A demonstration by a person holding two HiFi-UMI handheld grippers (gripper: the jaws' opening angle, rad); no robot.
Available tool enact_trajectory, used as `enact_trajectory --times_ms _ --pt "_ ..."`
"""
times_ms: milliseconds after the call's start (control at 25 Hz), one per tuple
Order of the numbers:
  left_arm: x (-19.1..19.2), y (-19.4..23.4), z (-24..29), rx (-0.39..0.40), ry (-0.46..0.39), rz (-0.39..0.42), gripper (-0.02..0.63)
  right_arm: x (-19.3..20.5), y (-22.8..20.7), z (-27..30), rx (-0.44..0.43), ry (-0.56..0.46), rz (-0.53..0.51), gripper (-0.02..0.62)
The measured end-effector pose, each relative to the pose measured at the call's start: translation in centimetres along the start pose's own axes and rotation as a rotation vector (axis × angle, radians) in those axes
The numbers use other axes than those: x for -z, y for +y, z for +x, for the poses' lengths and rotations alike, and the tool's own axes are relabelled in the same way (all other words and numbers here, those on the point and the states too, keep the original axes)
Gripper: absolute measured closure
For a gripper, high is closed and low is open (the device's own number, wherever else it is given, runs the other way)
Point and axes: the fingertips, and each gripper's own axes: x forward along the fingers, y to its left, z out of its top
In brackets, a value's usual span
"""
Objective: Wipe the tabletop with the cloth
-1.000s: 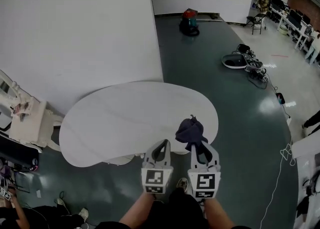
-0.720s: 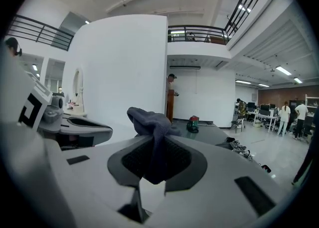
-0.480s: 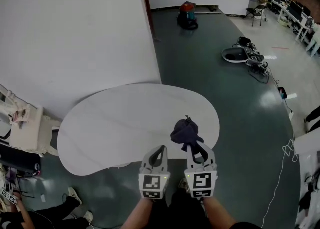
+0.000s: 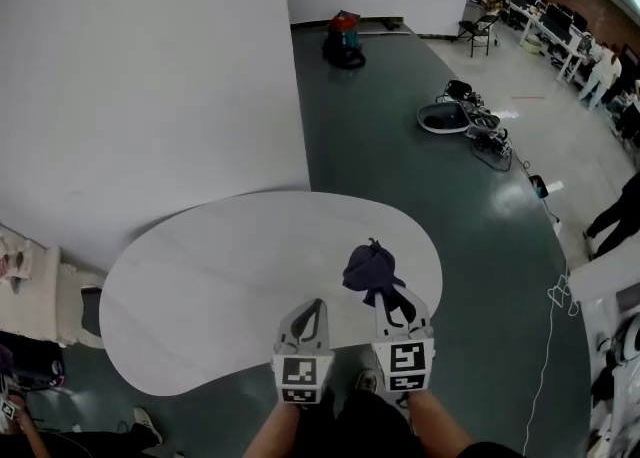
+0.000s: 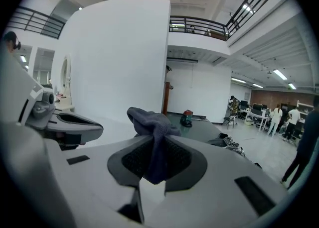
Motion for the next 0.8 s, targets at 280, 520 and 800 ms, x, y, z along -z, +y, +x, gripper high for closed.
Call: enact_trajectory --times_ms 280,520,800 --pt "-0.1 3.0 1.9 0.111 0.002 0.023 0.6 0.2 -1.0 1.9 0.138 0.084 -0.008 0.543" --pt "0.9 0.8 6.2 0.174 0.041 -0.021 0.6 2.1 -5.9 4.1 0.186 0.155 0.027 0.543" --pt "2.2 0.6 10.7 0.202 0.126 -0.047 0.6 3.6 -10.3 9.9 0.183 0.214 0.049 0.543"
